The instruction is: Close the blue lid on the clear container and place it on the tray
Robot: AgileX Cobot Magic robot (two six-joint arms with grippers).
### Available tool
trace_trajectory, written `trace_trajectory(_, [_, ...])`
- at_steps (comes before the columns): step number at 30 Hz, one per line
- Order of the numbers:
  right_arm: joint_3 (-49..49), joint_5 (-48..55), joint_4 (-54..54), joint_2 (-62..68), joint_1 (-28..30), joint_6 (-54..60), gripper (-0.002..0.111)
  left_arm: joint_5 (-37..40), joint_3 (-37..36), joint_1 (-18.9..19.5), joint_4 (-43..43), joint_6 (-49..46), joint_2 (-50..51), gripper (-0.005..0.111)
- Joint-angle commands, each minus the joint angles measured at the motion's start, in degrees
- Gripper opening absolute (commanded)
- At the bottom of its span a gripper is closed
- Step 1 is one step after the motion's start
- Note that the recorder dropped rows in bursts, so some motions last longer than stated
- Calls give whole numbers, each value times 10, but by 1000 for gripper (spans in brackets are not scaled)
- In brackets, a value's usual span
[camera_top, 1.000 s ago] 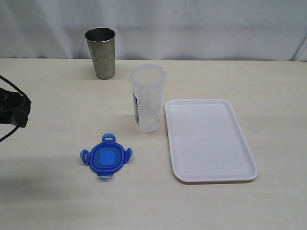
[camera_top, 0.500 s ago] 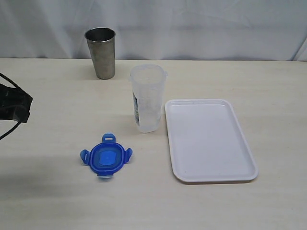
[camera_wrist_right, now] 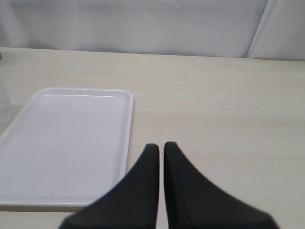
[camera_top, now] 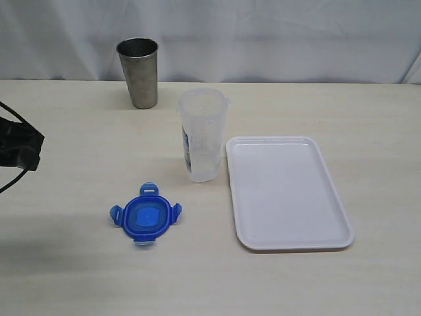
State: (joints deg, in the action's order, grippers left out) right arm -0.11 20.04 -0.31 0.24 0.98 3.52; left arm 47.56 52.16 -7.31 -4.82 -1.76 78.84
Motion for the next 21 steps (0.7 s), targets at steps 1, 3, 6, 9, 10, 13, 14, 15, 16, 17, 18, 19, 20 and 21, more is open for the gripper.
trace_trajectory(1, [1, -2, -4, -2, 2, 2, 4, -10, 6, -1, 1, 0, 1, 63])
trace_trajectory(3, [1, -2, -4, -2, 2, 2, 4, -21, 6, -1, 1, 0, 1, 63])
trace_trajectory(6, [1, -2, -4, -2, 2, 2, 4, -54, 6, -1, -4, 0, 1, 63])
trace_trajectory(9, [1, -2, -4, -2, 2, 2, 4, -63, 6, -1, -2, 0, 1, 63])
trace_trajectory(10, [1, -2, -4, -2, 2, 2, 4, -65, 6, -1, 1, 0, 1, 63])
trace_trajectory(13, [1, -2, -4, -2, 2, 2, 4, -61, 6, -1, -3, 0, 1, 63])
trace_trajectory(14, [1, -2, -4, -2, 2, 2, 4, -60, 6, -1, -1, 0, 1, 63])
trace_trajectory(15, [1, -2, -4, -2, 2, 2, 4, -56, 6, -1, -1, 0, 1, 63])
trace_trajectory(16, [1, -2, -4, -2, 2, 2, 4, -54, 6, -1, -2, 0, 1, 63])
trace_trajectory(17, [1, -2, -4, -2, 2, 2, 4, -53, 6, -1, -3, 0, 1, 63])
trace_trajectory(18, [1, -2, -4, -2, 2, 2, 4, -53, 6, -1, -3, 0, 1, 63])
trace_trajectory(19, [1, -2, -4, -2, 2, 2, 4, -52, 6, -1, -3, 0, 1, 63])
trace_trajectory(20, [1, -2, -4, -2, 2, 2, 4, -48, 6, -1, -3, 0, 1, 63])
trace_trajectory(21, [1, -2, -4, -2, 2, 2, 4, -45, 6, -1, -5, 0, 1, 63])
